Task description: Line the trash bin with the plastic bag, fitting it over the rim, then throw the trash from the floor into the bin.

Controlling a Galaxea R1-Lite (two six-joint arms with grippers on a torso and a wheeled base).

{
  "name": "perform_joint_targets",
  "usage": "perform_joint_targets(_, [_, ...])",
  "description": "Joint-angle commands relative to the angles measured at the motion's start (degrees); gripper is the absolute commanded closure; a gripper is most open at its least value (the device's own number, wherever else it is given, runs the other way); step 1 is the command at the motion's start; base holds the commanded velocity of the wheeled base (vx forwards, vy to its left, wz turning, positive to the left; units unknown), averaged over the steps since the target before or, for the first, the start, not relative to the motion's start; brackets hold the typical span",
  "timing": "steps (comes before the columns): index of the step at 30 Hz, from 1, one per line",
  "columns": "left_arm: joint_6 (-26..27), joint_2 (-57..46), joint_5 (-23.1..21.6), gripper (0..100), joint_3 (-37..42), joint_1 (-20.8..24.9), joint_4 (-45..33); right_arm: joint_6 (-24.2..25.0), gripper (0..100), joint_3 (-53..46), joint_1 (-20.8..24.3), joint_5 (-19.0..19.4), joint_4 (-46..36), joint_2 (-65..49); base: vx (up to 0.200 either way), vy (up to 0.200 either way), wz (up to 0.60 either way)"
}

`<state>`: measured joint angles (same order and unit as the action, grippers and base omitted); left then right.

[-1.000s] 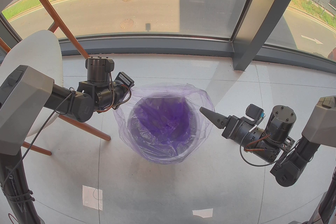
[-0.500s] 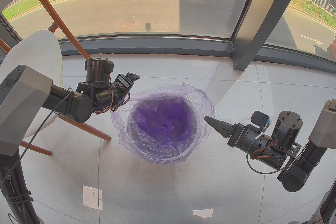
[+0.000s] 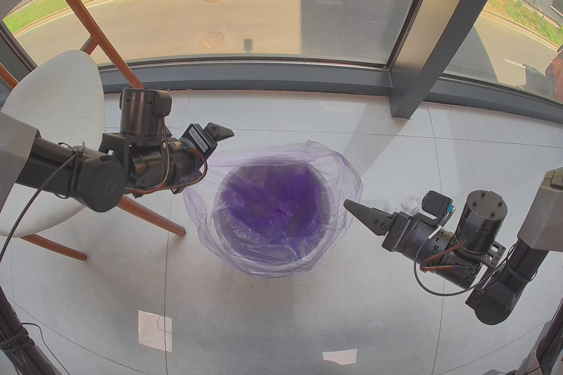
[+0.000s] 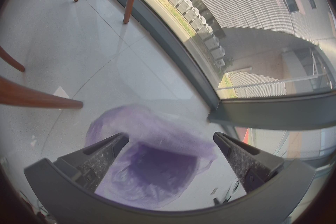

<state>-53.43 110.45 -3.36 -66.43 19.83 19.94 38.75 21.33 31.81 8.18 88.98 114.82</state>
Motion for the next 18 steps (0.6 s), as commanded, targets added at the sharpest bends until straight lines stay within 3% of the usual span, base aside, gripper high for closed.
perform_joint_targets(1, [3.69,-2.96,-0.06,0,6.75,2.40,-0.61,0.09,0,-1.73,0.89,-0.45,0.23,0.31,0.000,0.000,0.00])
perform_joint_targets(7, [8.78,-4.36,-0.06,0,12.73,7.50,-0.61,0.09,0,-2.44,1.68,-0.71,0.23,0.23,0.000,0.000,0.00])
perform_joint_targets(18, [19.68,-6.56,-0.06,0,19.14,8.03,-1.40,0.53,0,-2.44,2.56,-2.38,0.23,0.75,0.000,0.000,0.00])
